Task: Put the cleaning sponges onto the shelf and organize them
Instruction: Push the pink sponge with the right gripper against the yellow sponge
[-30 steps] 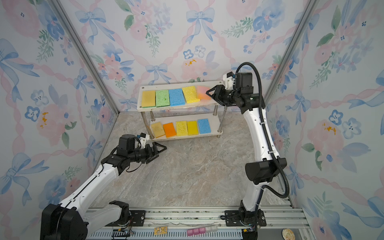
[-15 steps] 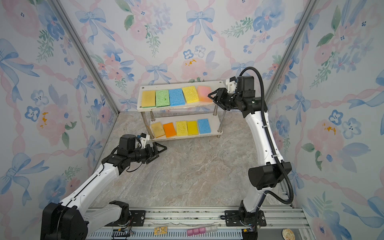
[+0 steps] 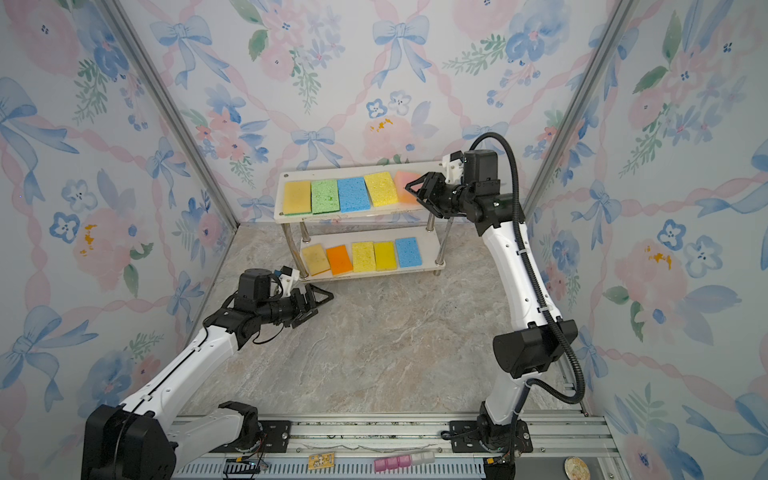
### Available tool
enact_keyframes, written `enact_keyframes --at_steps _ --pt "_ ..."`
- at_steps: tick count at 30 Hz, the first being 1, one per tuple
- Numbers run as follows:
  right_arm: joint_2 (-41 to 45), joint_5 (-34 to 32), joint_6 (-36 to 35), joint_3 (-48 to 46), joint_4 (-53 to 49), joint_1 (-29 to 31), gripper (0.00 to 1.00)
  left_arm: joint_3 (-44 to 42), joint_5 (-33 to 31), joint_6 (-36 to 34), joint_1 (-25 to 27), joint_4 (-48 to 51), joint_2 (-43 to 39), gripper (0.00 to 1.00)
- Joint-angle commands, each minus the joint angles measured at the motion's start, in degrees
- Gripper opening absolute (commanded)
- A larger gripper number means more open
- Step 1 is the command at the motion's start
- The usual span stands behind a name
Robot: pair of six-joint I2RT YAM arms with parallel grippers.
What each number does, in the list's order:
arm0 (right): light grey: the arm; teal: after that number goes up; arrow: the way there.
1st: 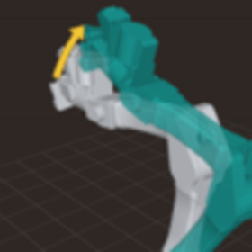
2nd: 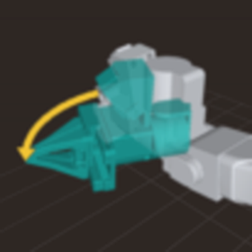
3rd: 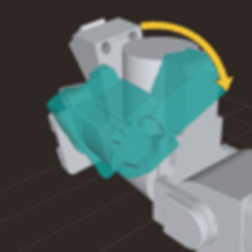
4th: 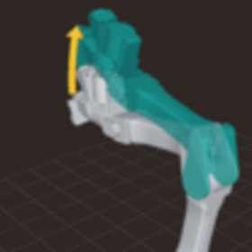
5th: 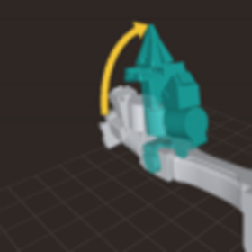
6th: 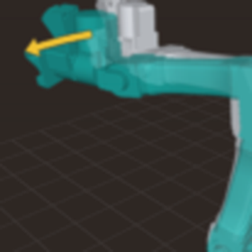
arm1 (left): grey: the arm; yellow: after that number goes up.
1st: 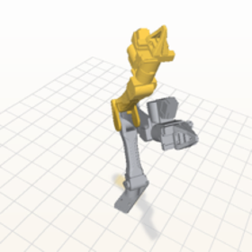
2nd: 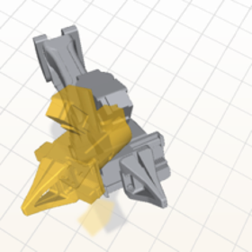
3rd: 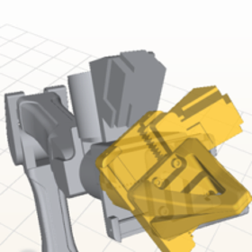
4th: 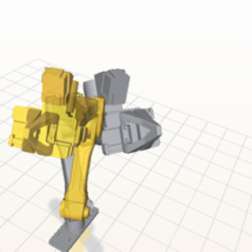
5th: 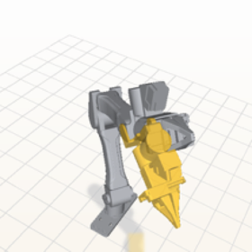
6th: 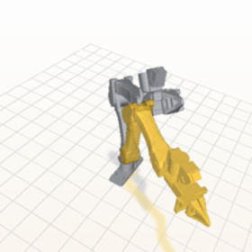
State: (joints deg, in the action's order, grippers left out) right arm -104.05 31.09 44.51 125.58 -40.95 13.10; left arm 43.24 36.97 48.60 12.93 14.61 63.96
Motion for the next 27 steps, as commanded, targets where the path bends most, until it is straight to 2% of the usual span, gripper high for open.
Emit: enact_keyframes --at_steps 1,9,27 --pt "-2.57 -0.84 -0.89 3.61 -1.14 -0.7 0.58 -0.22 0.91 -1.18 -0.52 -0.64 -0.58 0.98" --pt "-6.6 -0.68 -1.52 9.04 -2.56 -2.51 0.59 -0.16 1.03 -1.31 -0.72 -0.64 -0.42 0.98" --pt "-5.22 -1.17 -3.63 9.4 -4.2 -6.1 0.61 -0.08 0.91 -1.13 -0.98 -0.64 -0.02 0.98"
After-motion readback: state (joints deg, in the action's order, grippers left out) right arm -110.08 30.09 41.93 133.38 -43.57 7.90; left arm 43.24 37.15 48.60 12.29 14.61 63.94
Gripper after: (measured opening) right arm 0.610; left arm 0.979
